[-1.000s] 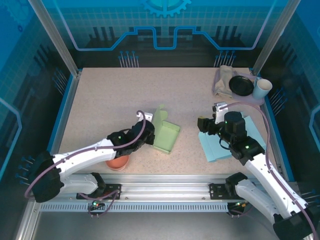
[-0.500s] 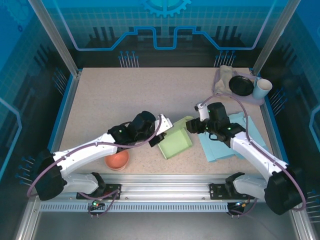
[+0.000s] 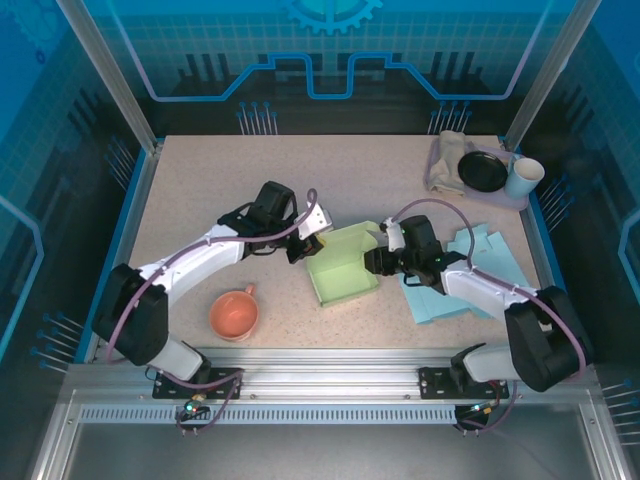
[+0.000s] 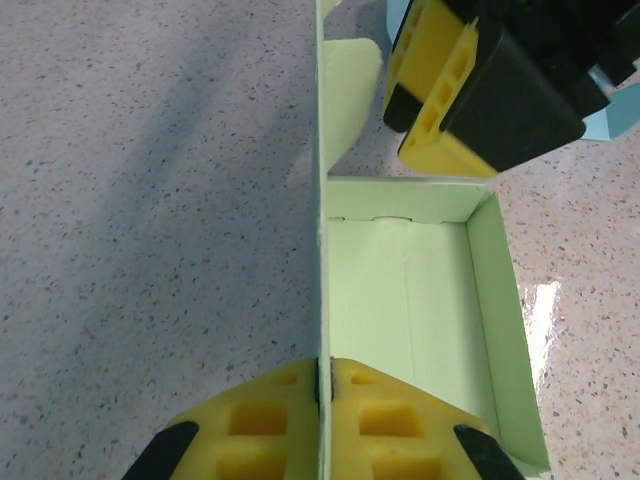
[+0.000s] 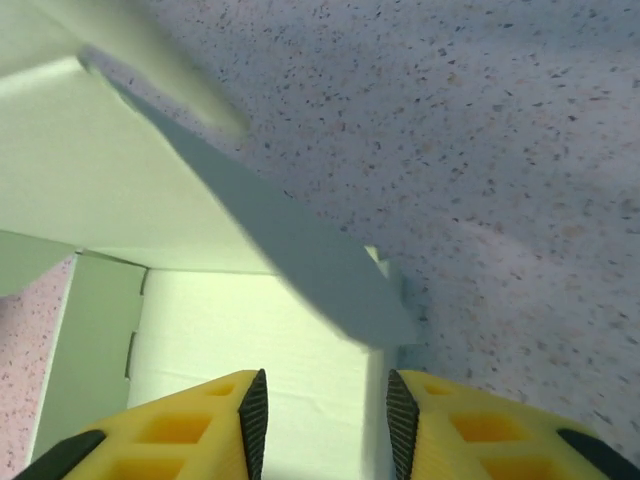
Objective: Fold the paper box
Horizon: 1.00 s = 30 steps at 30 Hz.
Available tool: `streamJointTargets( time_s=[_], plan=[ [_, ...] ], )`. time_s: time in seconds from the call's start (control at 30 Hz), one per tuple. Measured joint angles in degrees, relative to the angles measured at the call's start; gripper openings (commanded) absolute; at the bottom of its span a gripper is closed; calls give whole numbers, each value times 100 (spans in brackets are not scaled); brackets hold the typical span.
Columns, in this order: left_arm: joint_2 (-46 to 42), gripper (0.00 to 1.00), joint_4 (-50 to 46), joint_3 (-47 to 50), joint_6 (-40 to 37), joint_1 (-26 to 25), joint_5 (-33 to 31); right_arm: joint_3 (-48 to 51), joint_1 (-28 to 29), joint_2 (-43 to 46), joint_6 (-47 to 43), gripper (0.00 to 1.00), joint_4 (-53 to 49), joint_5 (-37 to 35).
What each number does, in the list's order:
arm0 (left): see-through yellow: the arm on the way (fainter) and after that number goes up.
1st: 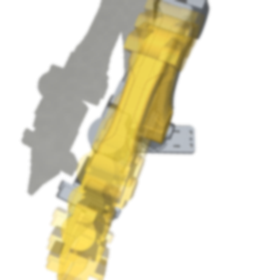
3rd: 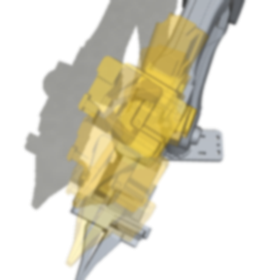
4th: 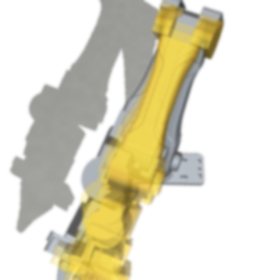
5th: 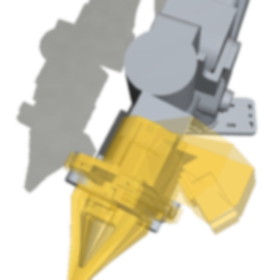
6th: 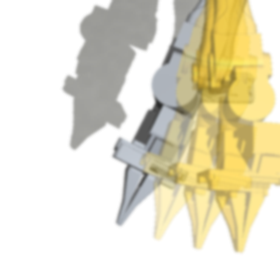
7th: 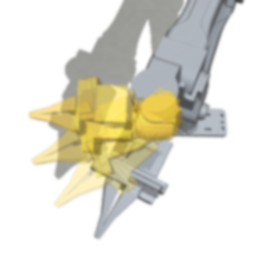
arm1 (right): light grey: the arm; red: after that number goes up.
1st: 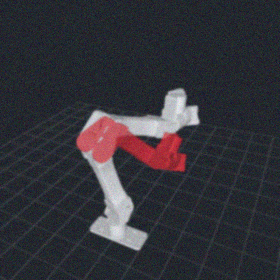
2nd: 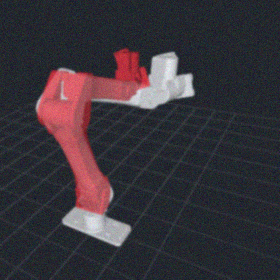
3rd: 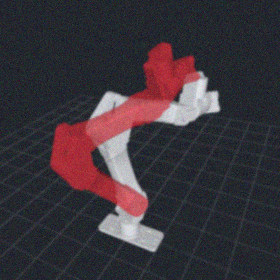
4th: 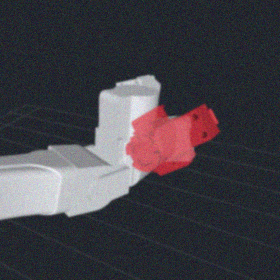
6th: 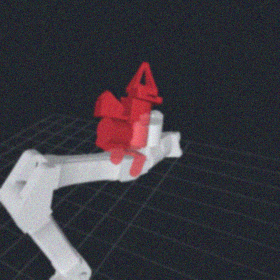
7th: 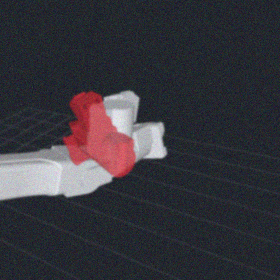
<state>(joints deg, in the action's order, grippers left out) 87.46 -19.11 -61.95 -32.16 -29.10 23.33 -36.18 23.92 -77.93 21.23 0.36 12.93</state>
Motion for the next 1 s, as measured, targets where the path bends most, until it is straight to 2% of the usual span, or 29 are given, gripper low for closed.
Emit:
streamJointTargets(
  time_s=[0.3, 0.73, 1.0],
  plan=[
    [195, 0, -83, -168, -105, 83, 205, 225, -546, -374, 352, 34, 592, 402],
    [223, 0, -66, -177, -103, 83, 199, 896, -675, -162, 809, 31, 1137, 446],
    [391, 0, -52, -306, -103, 103, 199, 949, -739, -354, 1093, 29, 1663, 820]
  ],
)
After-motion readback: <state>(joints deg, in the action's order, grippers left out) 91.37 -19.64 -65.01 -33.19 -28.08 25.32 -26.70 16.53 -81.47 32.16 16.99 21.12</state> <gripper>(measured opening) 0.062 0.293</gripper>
